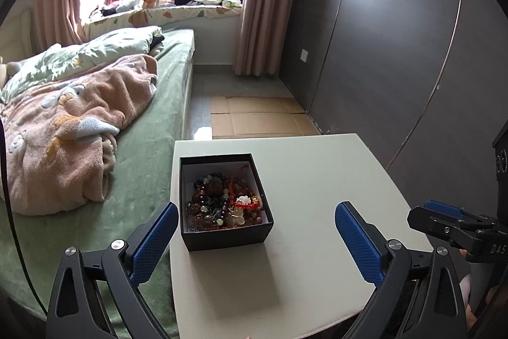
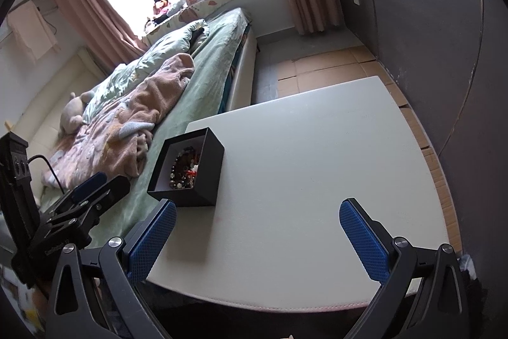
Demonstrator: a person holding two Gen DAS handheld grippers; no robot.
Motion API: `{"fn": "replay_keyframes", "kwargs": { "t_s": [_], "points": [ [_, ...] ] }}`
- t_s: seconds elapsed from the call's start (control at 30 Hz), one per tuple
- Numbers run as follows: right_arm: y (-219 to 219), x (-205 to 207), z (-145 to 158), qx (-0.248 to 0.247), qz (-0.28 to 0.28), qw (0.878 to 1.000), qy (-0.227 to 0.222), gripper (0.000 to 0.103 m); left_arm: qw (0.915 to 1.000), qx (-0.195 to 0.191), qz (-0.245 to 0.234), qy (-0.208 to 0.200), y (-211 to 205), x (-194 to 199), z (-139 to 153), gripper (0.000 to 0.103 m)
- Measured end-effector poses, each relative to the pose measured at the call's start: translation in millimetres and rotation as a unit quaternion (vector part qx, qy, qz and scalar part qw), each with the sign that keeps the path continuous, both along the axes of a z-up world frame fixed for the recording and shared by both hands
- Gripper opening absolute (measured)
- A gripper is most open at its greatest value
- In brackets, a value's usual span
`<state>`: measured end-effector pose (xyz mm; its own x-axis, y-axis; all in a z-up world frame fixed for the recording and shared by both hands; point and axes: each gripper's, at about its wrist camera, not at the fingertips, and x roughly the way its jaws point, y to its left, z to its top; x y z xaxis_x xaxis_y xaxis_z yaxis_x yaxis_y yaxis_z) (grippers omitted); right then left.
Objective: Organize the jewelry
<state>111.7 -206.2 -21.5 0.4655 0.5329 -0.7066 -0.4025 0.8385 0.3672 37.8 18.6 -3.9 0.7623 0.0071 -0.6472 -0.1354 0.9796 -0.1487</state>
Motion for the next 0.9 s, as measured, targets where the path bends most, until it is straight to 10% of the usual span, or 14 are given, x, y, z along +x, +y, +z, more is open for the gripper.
{"fn": "replay_keyframes", "kwargs": {
  "t_s": [0.9],
  "points": [
    [-2.2,-2.3,0.2,-0.009,0.003,1.000,-0.002,0.103,1.0000,0.002,0.005,-0.008,-1.1,-5.7,3.4,0.099]
  ]
}}
